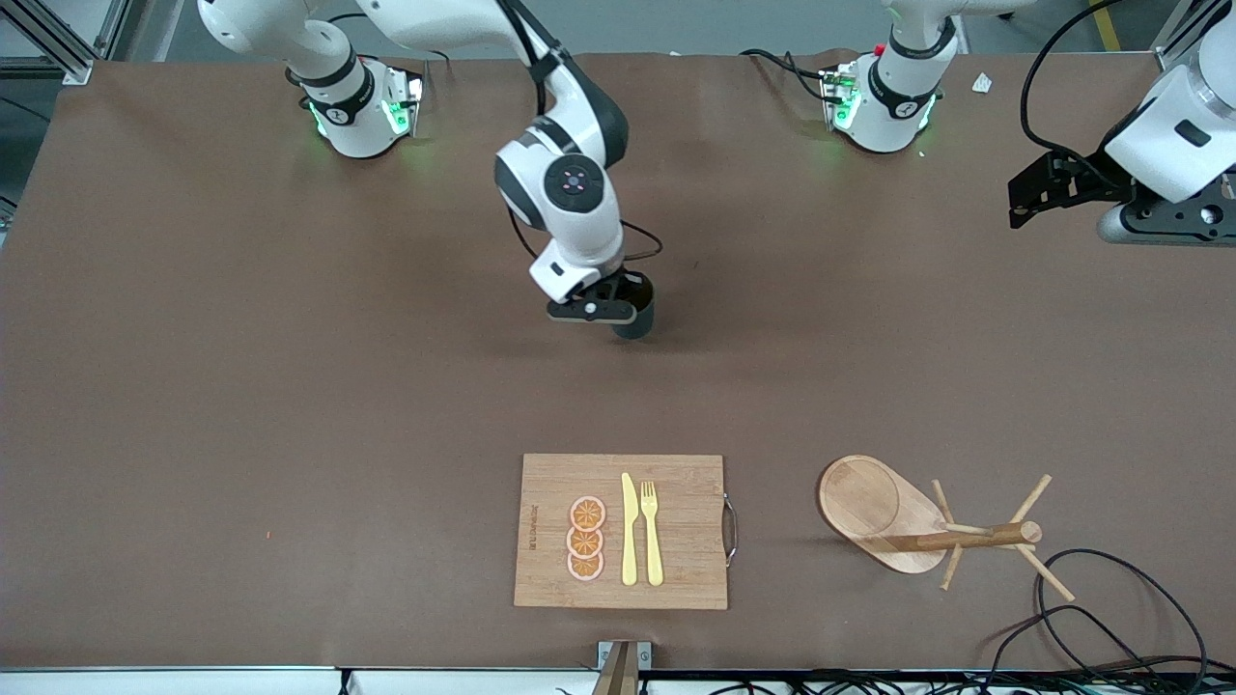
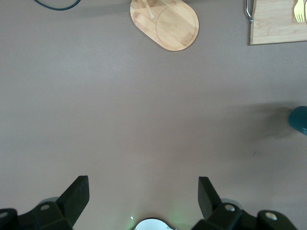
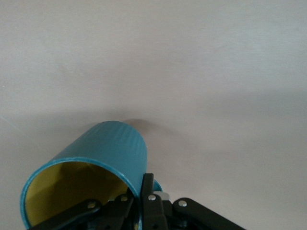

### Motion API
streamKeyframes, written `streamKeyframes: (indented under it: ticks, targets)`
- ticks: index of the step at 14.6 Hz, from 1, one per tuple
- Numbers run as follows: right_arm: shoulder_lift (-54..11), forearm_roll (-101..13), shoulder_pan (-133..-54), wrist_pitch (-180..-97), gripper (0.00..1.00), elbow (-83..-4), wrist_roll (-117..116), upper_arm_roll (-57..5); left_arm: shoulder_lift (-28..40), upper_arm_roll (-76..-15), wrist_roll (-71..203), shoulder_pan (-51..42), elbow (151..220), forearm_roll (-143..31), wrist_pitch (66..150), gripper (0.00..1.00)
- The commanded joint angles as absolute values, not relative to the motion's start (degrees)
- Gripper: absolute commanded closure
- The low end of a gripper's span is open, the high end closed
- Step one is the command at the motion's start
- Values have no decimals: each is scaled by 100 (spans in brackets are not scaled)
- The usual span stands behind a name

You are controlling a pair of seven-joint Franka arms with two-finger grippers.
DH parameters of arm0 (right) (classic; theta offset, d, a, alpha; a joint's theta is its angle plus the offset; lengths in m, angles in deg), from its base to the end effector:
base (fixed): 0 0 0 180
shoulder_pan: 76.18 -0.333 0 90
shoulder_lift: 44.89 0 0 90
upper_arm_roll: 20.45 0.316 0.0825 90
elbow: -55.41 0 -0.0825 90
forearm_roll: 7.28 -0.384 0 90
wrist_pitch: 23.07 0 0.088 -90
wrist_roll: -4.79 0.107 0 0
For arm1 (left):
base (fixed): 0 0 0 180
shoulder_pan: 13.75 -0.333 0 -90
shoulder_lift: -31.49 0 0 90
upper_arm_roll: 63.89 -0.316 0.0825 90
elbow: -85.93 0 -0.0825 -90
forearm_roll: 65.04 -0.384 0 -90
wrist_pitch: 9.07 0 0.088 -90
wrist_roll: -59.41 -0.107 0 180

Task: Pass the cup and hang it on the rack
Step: 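Carry the teal mug with the right gripper to the table middle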

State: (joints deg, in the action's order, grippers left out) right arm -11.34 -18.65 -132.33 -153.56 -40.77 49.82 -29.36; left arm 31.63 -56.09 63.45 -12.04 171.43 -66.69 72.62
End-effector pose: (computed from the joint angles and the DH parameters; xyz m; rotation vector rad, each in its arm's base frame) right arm 0.4504 0.5115 0.2669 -3.0766 0.0959 0.0493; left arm 0.5319 -0.0858 0.6501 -3.1006 0.1431 0.0935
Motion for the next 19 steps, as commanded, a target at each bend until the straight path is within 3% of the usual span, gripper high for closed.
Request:
streamKeyframes:
  ticks: [1,11,13,14,15,16,19]
  targets:
    - [-666,-1985,-13331,-15262,100,-3460,5093,-3021,3105,-5590,6284,-1226,16995,-6750,7214,0]
    - [-613,-1967,-13331,-14867,99,-3468,4680,-3012,3070,-5625,6284,-1235,17004,-6724,7267,0]
    - [-613,-1976,-13340,-14857,94,-3468,4680,-3012,3070,-5625,6284,-1226,17004,-6724,7267,0]
    - [-613,-1968,-13340,-14857,68,-3468,4689,-3012,3070,-5625,6284,-1226,17004,-6715,7267,0]
    - [-613,-1967,-13340,-14857,6,-3468,4689,-3012,3070,-5625,6284,-1226,16996,-6723,7267,0]
    - [-621,-1959,-13340,-14857,0,-3468,4680,-3012,3070,-5625,6284,-1226,17004,-6689,7267,0]
    - [-665,-1967,-13305,-14831,0,-3450,4671,-3012,3026,-5634,6284,-1235,17004,-6697,7267,0]
